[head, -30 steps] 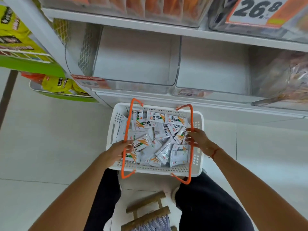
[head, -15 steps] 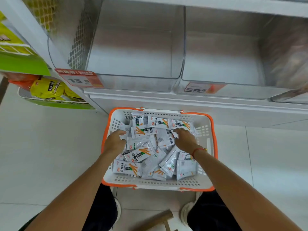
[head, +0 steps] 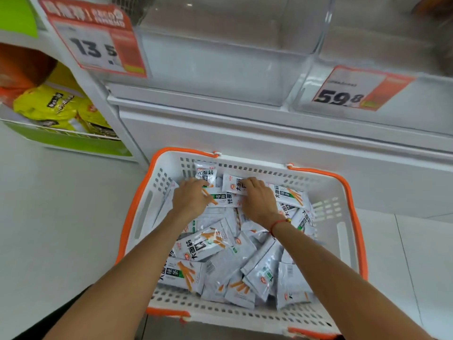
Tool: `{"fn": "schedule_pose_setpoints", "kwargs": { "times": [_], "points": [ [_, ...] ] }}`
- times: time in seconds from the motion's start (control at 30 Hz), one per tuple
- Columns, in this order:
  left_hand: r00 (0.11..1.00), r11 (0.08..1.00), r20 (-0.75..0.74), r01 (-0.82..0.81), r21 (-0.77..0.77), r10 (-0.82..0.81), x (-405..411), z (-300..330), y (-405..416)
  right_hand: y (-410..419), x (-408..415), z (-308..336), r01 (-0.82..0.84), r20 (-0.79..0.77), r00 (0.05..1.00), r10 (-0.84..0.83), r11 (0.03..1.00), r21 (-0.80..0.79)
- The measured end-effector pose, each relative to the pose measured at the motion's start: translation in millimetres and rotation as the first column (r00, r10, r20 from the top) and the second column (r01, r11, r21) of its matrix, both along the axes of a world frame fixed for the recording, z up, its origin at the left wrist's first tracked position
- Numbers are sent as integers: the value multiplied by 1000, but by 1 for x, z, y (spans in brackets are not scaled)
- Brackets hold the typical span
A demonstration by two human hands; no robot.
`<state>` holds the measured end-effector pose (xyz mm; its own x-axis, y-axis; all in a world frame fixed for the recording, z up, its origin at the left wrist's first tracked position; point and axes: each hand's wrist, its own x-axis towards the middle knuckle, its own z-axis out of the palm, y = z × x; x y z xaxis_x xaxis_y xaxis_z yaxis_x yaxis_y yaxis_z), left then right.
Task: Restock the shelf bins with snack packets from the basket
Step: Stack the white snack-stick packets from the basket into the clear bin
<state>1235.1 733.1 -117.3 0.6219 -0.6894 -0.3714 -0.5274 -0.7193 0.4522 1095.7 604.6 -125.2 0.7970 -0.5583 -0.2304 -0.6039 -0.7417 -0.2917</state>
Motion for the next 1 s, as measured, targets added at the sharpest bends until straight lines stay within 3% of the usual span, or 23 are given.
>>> {"fn": "schedule_pose_setpoints", "kwargs": {
  "times": [0.07,0.17,0.3,0.43,0.53,0.6,0.7,0.8,0.9,1.0],
  "points": [
    [990,994,95,100,37,-103,2,-4,2,-2,-3,-7,-11,53,999,12,1000,-28],
    [977,979,105,177,98,-187,4,-3,1,-4,-2,-8,7,45,999,-7,1000,13],
    [964,948,64,240,207,-258,6,4,-5,-11,8,1,29,-56,998,-22,992,126],
    [957,891,-62,288,352,-284,-3,7,-1,-8,9,12,-36,-242,968,62,993,112],
    [971,937,-23,236,259,-238,-3,9,5,-8,9,16,-30,-242,970,35,999,28],
    [986,981,-95,148,127,-137,-1,10,8,-15,12,19,33,-208,978,-21,998,54],
    [938,999,-344,-23,25,30,-1,15,9,-21,14,24,103,-106,991,-79,962,254],
    [882,997,-466,-74,8,70,0,28,8,-26,13,38,93,63,989,-137,882,463],
    [803,992,-590,-124,-21,88,-3,41,7,-30,8,56,63,137,967,-214,724,687],
    [661,953,-736,-295,-76,146,-8,49,7,-27,4,67,92,100,951,-294,574,814]
  ]
}}
